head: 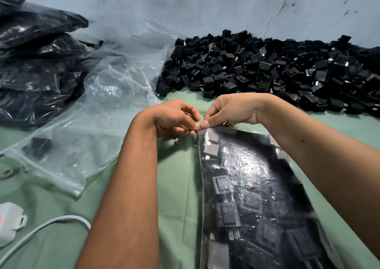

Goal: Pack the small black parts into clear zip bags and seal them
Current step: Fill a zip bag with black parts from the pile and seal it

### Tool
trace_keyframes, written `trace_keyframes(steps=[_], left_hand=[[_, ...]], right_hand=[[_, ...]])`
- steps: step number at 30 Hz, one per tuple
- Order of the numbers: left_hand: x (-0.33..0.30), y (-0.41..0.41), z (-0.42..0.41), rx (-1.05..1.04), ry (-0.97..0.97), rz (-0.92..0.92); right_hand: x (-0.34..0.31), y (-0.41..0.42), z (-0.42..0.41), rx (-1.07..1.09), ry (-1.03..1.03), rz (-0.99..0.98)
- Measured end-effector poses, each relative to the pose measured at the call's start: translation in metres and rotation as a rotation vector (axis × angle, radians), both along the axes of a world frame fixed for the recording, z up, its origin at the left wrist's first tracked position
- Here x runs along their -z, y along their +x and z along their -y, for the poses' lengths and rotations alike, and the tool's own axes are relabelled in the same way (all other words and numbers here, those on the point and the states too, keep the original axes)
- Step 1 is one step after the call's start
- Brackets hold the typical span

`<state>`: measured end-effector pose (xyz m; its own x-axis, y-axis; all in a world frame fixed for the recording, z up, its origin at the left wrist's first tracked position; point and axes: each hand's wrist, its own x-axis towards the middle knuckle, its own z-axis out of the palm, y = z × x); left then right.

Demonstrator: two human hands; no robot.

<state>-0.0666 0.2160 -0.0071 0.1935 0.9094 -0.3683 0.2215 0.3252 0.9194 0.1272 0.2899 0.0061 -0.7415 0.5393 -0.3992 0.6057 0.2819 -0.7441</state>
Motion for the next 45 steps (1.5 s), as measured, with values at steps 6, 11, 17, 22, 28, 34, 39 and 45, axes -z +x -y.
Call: trace_keyframes(steps=[6,11,17,22,28,34,39,45], left_hand=[[0.003,-0.001,-0.002,0.016,-0.006,0.004],[0.006,-0.002,-0.006,0.026,0.007,-0.033],[0.008,-0.004,-0.007,0.049,-0.001,-0.06],[0.006,-0.002,-0.006,0.05,0.014,-0.096],[0.002,0.01,-0.005,0.112,0.071,-0.165],[0.007,0.01,-0.006,0.105,0.137,-0.156],[0.001,0.015,-0.006,0.151,0.141,-0.258],[-0.004,0.024,-0.007,0.228,0.116,-0.337]], right_hand=[[0.009,0.002,0.003,-0.008,0.099,-0.114],[0.011,0.005,0.009,-0.056,0.268,-0.141],[0.007,0.019,0.01,-0.062,0.304,-0.05],[0.008,0.026,0.011,-0.055,0.28,-0.009],[0.01,0.029,0.013,-0.032,0.296,-0.045],[0.007,0.039,0.009,-0.061,0.239,-0.03],[0.013,0.041,0.012,-0.017,0.226,-0.096],[0.003,0.05,0.011,-0.033,0.258,0.007]])
